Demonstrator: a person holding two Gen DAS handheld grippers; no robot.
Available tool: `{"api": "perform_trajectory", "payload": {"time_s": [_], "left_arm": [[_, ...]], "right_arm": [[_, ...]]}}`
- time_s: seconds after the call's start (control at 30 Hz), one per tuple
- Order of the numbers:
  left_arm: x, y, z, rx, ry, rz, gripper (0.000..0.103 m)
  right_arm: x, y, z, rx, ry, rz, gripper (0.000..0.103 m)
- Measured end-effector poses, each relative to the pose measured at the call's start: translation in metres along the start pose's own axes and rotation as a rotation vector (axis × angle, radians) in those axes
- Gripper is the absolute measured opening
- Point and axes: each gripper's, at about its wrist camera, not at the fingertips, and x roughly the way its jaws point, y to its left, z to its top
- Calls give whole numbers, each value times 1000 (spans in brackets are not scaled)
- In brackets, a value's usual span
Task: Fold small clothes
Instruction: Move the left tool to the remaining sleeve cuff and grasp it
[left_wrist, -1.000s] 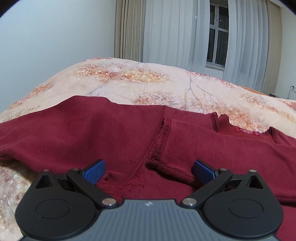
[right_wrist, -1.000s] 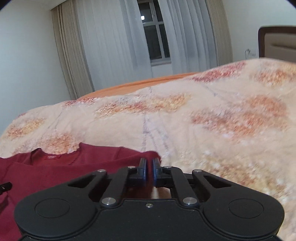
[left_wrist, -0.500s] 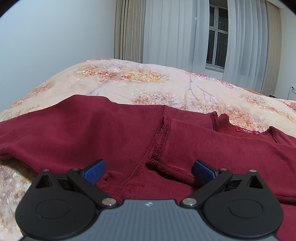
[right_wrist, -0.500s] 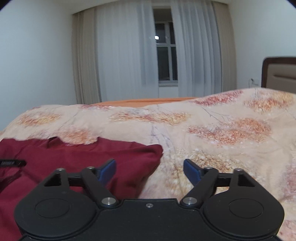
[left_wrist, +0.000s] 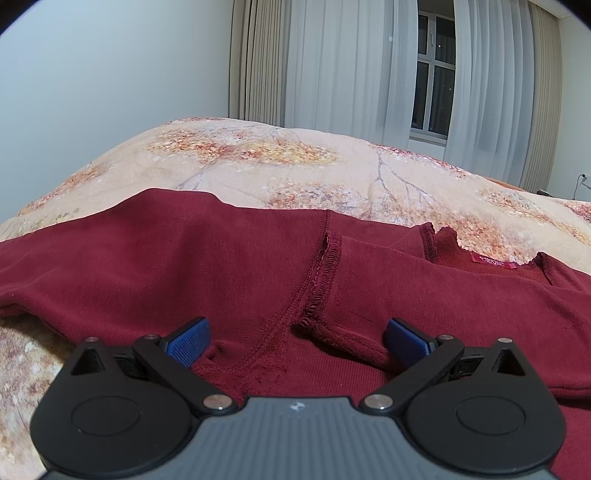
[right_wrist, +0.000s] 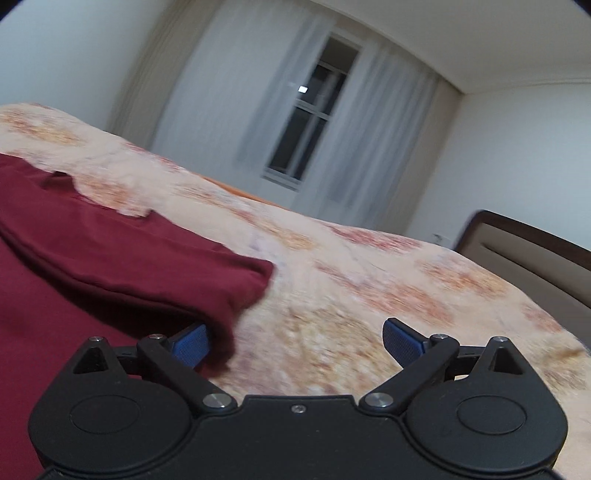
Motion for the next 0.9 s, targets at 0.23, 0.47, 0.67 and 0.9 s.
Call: {"api": "perform_trajectory", "payload": {"time_s": [0.23, 0.47, 0.67, 0.9], "left_arm": [[0, 1, 0, -4, -2, -6, 103], [-13, 7, 12, 7, 18, -57, 103], [-57, 36, 32, 3, 32, -44, 103], [-92, 136, 57, -108, 71, 54, 103]], "right_arm": [[-1, -5, -7, 15, 37, 33, 102], [-47, -20, -3, 63, 36, 156, 102], [-90, -22, 3, 114, 74, 364, 102], [-135, 14, 12, 112, 68, 524, 102]]}}
